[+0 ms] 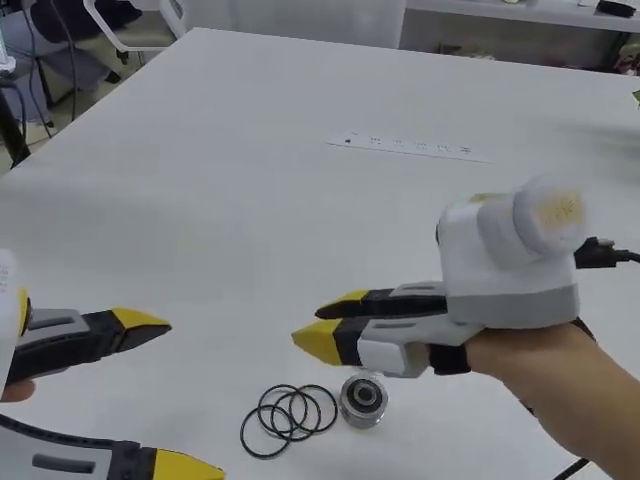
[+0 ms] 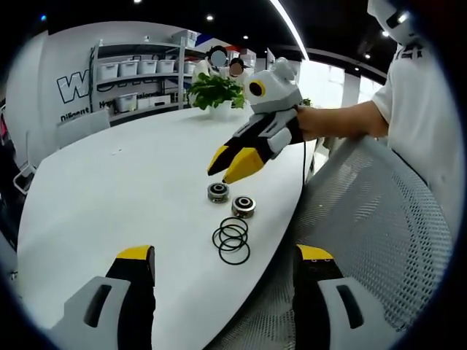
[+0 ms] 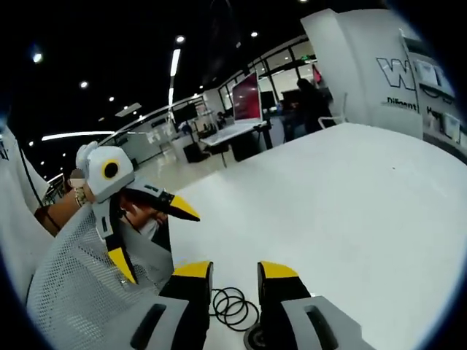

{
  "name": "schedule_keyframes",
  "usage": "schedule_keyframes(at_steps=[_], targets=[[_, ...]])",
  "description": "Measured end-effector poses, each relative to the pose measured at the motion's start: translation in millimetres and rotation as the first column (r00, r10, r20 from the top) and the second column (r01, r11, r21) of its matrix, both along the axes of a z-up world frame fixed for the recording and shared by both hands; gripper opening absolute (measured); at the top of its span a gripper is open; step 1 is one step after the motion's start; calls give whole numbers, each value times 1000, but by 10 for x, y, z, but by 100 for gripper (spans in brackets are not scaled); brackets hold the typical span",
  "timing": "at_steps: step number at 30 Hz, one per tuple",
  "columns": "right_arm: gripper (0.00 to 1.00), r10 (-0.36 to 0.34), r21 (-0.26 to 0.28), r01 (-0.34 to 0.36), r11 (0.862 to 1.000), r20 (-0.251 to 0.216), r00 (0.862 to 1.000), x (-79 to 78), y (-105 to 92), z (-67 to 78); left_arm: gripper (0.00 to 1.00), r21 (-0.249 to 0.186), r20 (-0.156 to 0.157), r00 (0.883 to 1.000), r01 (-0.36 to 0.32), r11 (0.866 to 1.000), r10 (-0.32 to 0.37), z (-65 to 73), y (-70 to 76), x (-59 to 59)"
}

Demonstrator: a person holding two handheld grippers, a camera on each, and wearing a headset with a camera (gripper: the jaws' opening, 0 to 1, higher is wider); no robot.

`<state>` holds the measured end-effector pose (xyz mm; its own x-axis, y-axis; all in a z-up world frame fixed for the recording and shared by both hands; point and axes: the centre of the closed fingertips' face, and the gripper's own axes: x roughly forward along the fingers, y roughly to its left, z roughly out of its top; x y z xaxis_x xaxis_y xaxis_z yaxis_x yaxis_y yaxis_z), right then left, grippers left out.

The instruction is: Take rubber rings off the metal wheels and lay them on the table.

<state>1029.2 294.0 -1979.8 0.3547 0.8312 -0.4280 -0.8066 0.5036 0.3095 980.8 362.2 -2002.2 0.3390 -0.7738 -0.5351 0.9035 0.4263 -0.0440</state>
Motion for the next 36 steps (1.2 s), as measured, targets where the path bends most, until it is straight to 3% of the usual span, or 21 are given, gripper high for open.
schedule_keyframes(at_steps=[2, 6, 9, 12, 17, 20, 25, 30, 36], targets=[[31, -10, 51, 10, 999, 0, 1000, 1, -12, 141, 75, -2, -2, 1000, 2, 1000, -2, -3, -4, -5], [40, -27, 78, 25, 997, 21, 999, 19, -96, 304, 76, -10, -1, 1000, 6, 1000, -6, 10, -16, -11], [44, -74, 185, 72, 980, 4, 997, 41, -173, 535, 76, -13, 0, 1000, 13, 1000, -13, 14, -24, -21], [47, -98, 188, 91, 978, 27, 995, 37, -298, 610, 79, -46, -6, 1000, 25, 999, -25, 50, -64, -41], [58, -132, 172, 118, 978, 73, 989, -3, -492, 660, 82, -64, -5, 1000, 29, 998, -29, 76, -81, -47], [60, -154, 107, 140, 984, 138, 978, -11, -650, 618, 83, -71, -5, 999, 35, 997, -35, 87, -94, -54], [68, -140, 29, 137, 990, 198, 970, -112, -817, 557, 84, -70, 0, 999, 39, 997, -39, 94, -96, -57], [78, -126, 13, 125, 992, 199, 972, -252, -942, 489, 87, -108, -12, 999, 28, 994, -29, 145, -122, -61], [85, -101, -77, 118, 990, 200, 975, -433, -1107, 310, 90, -96, -5, 999, 36, 995, -37, 141, -117, -72]])
